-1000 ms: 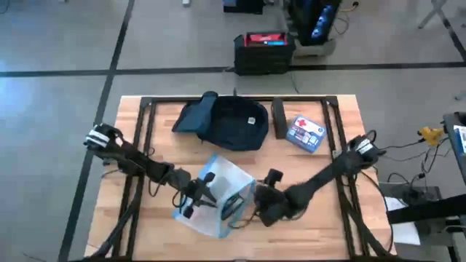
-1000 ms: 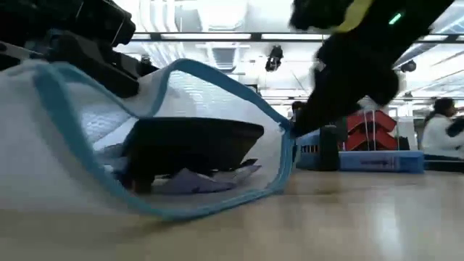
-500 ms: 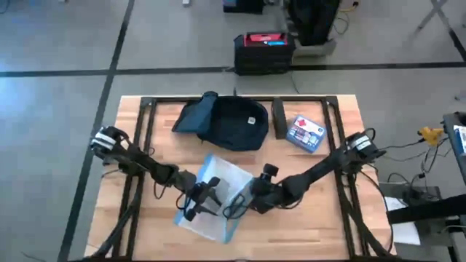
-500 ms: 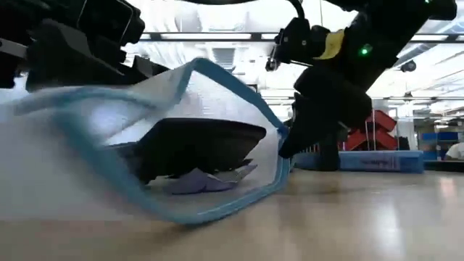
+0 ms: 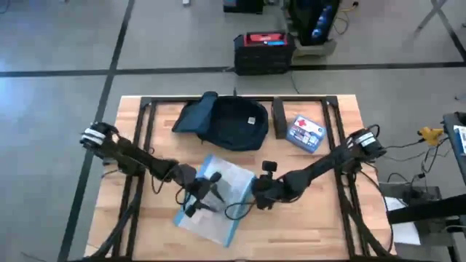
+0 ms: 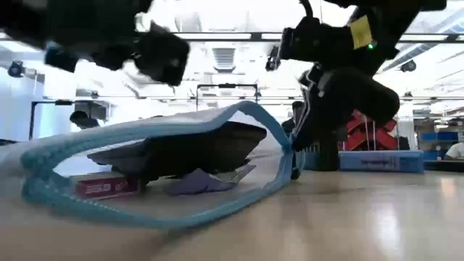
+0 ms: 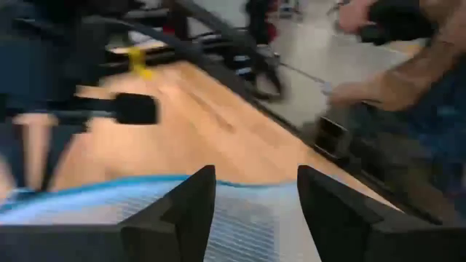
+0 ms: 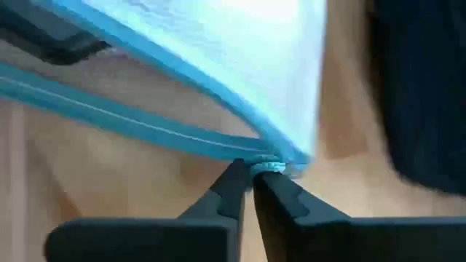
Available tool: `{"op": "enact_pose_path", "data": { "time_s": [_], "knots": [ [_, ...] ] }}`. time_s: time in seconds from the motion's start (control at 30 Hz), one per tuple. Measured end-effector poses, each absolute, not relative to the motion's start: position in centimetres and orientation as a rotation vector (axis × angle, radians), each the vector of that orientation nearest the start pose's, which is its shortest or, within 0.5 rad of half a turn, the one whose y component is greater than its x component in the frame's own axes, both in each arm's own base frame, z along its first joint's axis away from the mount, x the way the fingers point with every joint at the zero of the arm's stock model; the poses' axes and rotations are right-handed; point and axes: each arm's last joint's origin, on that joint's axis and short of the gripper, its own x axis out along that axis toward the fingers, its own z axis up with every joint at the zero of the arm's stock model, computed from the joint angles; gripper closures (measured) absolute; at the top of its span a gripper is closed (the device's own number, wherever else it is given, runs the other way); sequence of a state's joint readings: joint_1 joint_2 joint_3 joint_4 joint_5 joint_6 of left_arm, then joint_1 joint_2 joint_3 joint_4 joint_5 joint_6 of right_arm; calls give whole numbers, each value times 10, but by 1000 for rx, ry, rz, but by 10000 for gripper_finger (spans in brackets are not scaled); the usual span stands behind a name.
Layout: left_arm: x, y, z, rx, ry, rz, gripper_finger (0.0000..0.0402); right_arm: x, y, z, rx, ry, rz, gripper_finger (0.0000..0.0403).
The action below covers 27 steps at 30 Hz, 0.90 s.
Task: Unpack backpack
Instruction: Close the zip bag
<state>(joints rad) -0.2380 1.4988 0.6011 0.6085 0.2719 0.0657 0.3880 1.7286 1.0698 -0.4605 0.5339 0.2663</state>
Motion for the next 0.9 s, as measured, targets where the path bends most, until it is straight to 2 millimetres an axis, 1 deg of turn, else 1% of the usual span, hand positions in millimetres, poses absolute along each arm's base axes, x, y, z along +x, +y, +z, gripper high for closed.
{"op": "enact_pose_path", "data": {
  "time_s": [0.1,0.13,0.2,0.3,0.37,0.43,0.53,0.67,0.77,0.9],
  "knots": [
    [300,-49,207,57,305,-401,234,311,108,190,-311,949,-244,399],
    [307,-40,211,55,322,-371,237,310,107,194,-330,941,-231,400],
    [320,-24,214,51,363,-347,242,308,106,201,-359,928,-214,402],
    [342,-6,212,26,381,-425,247,306,105,207,-377,920,-195,402],
    [359,3,206,-7,382,-517,250,304,104,207,-383,938,-190,402],
    [375,11,196,-43,410,-580,251,301,104,205,-387,970,-185,402],
    [396,23,173,-79,526,-589,248,296,104,200,-370,1020,-190,403],
    [417,37,151,-95,671,-586,238,288,107,192,-365,1055,-196,403],
    [431,43,140,-102,727,-591,230,284,112,187,-370,1062,-186,403],
    [442,47,127,-112,774,-595,222,279,113,181,-350,1068,-197,403]
  ]
}}
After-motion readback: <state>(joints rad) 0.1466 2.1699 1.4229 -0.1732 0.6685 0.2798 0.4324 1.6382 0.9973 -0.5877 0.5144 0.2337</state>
